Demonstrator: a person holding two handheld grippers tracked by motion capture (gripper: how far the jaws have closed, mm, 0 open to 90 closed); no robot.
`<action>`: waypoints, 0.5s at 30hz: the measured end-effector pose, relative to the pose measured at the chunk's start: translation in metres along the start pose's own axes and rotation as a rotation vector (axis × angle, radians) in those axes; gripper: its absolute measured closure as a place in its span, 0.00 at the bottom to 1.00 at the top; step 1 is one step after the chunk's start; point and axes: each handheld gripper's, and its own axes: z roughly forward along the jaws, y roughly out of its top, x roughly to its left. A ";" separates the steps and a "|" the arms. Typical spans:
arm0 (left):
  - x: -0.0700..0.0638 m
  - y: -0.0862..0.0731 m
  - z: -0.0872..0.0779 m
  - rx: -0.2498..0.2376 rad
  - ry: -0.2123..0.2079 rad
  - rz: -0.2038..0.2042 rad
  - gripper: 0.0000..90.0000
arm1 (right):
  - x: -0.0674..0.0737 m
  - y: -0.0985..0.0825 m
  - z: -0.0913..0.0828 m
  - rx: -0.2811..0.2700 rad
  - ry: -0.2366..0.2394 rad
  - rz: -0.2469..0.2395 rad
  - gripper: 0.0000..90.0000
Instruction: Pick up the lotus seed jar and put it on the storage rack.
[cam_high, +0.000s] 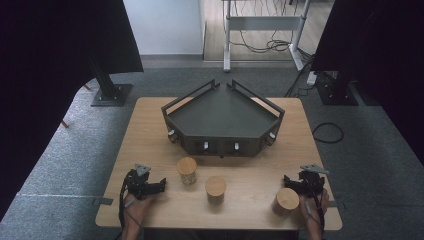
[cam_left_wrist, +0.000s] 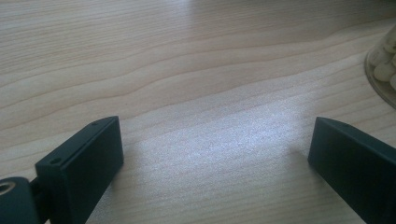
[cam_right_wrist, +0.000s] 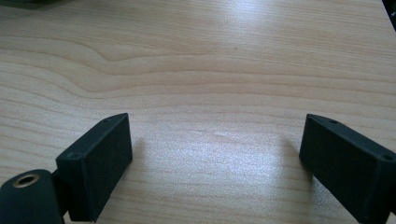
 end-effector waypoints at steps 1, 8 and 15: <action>0.000 0.000 0.000 0.000 0.000 0.000 0.03 | 0.000 0.000 0.000 0.001 0.000 0.001 0.09; 0.001 -0.002 -0.001 -0.007 0.001 -0.004 0.06 | 0.000 0.002 0.001 0.013 0.006 -0.006 0.04; 0.002 -0.003 -0.002 -0.014 0.003 -0.006 0.08 | 0.000 0.002 0.001 0.018 0.007 -0.007 0.02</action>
